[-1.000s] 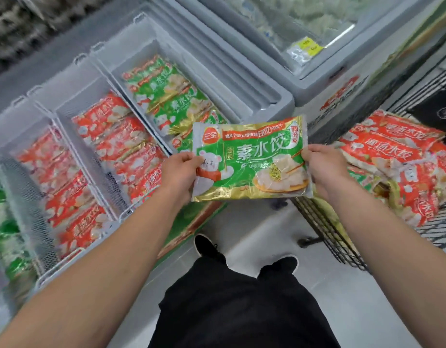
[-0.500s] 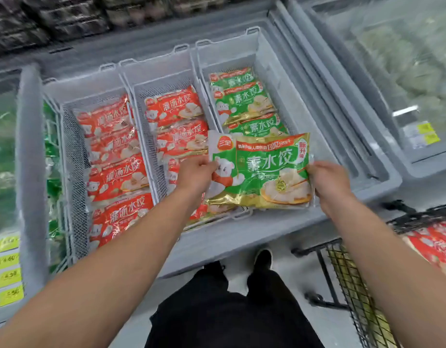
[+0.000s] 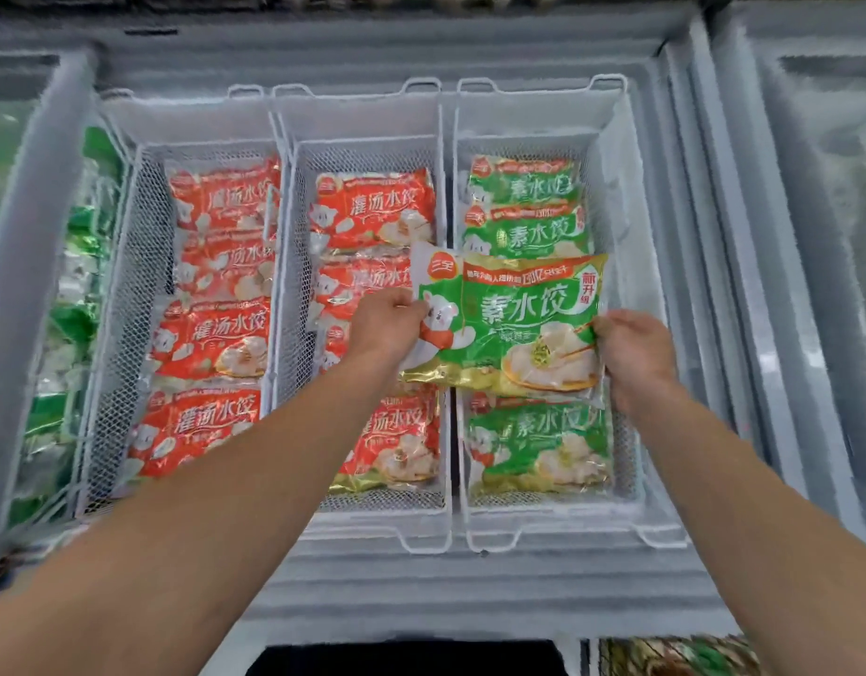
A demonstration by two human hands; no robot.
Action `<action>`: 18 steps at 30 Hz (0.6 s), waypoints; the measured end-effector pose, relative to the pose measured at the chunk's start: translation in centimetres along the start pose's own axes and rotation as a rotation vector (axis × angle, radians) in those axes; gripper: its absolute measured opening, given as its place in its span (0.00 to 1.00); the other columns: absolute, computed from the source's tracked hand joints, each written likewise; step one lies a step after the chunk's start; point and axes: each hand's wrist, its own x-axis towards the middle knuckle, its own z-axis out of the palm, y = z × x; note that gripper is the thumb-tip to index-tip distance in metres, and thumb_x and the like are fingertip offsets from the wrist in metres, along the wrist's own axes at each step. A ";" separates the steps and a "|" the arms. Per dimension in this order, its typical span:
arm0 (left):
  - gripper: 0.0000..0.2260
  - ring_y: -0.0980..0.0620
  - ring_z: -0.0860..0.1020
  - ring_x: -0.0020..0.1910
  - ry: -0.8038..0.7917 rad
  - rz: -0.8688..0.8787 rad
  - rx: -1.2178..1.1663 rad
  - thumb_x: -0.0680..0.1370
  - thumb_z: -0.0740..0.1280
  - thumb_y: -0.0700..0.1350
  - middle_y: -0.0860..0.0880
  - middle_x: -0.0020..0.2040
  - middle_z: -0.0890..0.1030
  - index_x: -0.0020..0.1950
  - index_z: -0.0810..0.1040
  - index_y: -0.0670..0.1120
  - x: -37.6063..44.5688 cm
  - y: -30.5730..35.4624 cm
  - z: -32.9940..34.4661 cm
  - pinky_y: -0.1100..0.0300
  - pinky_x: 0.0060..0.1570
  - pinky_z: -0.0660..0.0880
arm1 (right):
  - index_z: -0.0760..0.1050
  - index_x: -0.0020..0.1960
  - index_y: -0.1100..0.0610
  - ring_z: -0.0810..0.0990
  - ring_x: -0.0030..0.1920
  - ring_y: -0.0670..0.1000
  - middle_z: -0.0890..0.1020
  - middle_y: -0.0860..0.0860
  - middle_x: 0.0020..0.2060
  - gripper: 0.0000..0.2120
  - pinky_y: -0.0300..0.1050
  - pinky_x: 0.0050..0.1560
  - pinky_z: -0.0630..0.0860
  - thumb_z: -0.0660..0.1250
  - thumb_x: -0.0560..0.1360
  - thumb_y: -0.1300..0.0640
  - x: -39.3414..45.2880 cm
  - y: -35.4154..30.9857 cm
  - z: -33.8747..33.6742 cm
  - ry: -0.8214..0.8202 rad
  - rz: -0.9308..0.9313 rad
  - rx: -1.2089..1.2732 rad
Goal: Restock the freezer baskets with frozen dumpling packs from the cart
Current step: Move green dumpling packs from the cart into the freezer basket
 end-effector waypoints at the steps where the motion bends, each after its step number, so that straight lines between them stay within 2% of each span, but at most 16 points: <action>1: 0.08 0.48 0.76 0.39 0.013 -0.007 0.009 0.79 0.68 0.43 0.49 0.36 0.78 0.40 0.80 0.45 0.8 0.7 0.7 0.59 0.33 0.68 | 0.81 0.31 0.52 0.85 0.44 0.58 0.84 0.51 0.35 0.14 0.61 0.52 0.81 0.66 0.74 0.61 1.6 -0.5 0.2 -0.013 0.006 -0.030; 4: 0.08 0.51 0.75 0.38 0.044 -0.018 0.008 0.79 0.68 0.41 0.50 0.38 0.78 0.41 0.81 0.43 4.2 3.2 3.3 0.62 0.31 0.67 | 0.80 0.35 0.54 0.84 0.45 0.57 0.84 0.52 0.38 0.12 0.58 0.53 0.81 0.65 0.75 0.60 6.7 -2.8 0.9 -0.039 0.004 -0.070; 6: 0.11 0.53 0.74 0.36 0.057 -0.019 0.015 0.80 0.67 0.39 0.50 0.36 0.76 0.37 0.78 0.46 6.6 5.0 4.8 0.63 0.31 0.66 | 0.78 0.37 0.54 0.83 0.46 0.58 0.84 0.53 0.39 0.11 0.56 0.53 0.81 0.64 0.77 0.60 9.8 -4.7 1.8 -0.045 -0.022 -0.099; 7: 0.10 0.52 0.74 0.37 0.074 -0.018 0.010 0.80 0.67 0.39 0.51 0.36 0.76 0.38 0.77 0.46 7.6 5.8 5.5 0.62 0.33 0.68 | 0.78 0.37 0.54 0.83 0.46 0.58 0.83 0.53 0.39 0.11 0.55 0.51 0.81 0.63 0.77 0.61 11.3 -5.4 2.2 -0.043 -0.042 -0.107; 9: 0.04 0.50 0.78 0.45 0.107 -0.027 -0.026 0.80 0.68 0.38 0.51 0.44 0.81 0.48 0.81 0.45 10.3 7.8 7.0 0.60 0.45 0.74 | 0.78 0.37 0.54 0.82 0.45 0.57 0.83 0.53 0.39 0.11 0.53 0.50 0.80 0.62 0.77 0.60 14.6 -7.2 3.1 -0.036 -0.072 -0.126; 10: 0.05 0.49 0.79 0.49 0.120 -0.041 -0.035 0.80 0.68 0.38 0.49 0.50 0.82 0.54 0.82 0.45 11.3 8.6 7.5 0.58 0.51 0.76 | 0.78 0.38 0.54 0.82 0.45 0.57 0.83 0.53 0.40 0.11 0.53 0.50 0.80 0.62 0.77 0.60 15.7 -8.0 3.5 -0.027 -0.086 -0.145; 11: 0.07 0.47 0.80 0.52 0.126 -0.053 -0.035 0.80 0.68 0.38 0.47 0.52 0.82 0.55 0.82 0.45 13.1 9.7 8.3 0.58 0.53 0.76 | 0.79 0.38 0.55 0.82 0.45 0.57 0.84 0.55 0.40 0.10 0.54 0.49 0.80 0.62 0.76 0.59 17.9 -8.8 4.2 -0.019 -0.096 -0.158; 14: 0.08 0.45 0.81 0.51 0.095 -0.039 0.007 0.78 0.66 0.35 0.44 0.51 0.83 0.52 0.82 0.44 16.2 11.8 9.8 0.59 0.47 0.77 | 0.78 0.40 0.63 0.79 0.39 0.57 0.81 0.57 0.37 0.11 0.49 0.41 0.76 0.60 0.76 0.62 21.6 -10.4 5.4 0.007 -0.131 -0.152; 16: 0.08 0.42 0.81 0.55 0.104 -0.034 0.029 0.76 0.66 0.35 0.42 0.54 0.83 0.53 0.83 0.41 18.6 13.1 11.0 0.55 0.53 0.77 | 0.79 0.42 0.66 0.75 0.38 0.53 0.78 0.55 0.35 0.11 0.46 0.39 0.71 0.59 0.76 0.63 24.2 -11.5 6.3 0.022 -0.141 -0.136; 18: 0.06 0.40 0.82 0.54 0.051 -0.044 -0.001 0.75 0.67 0.35 0.40 0.52 0.84 0.46 0.82 0.44 20.7 13.8 11.8 0.48 0.56 0.79 | 0.79 0.46 0.67 0.73 0.38 0.52 0.77 0.56 0.36 0.12 0.47 0.39 0.71 0.58 0.76 0.62 26.0 -12.2 7.1 0.025 -0.150 -0.131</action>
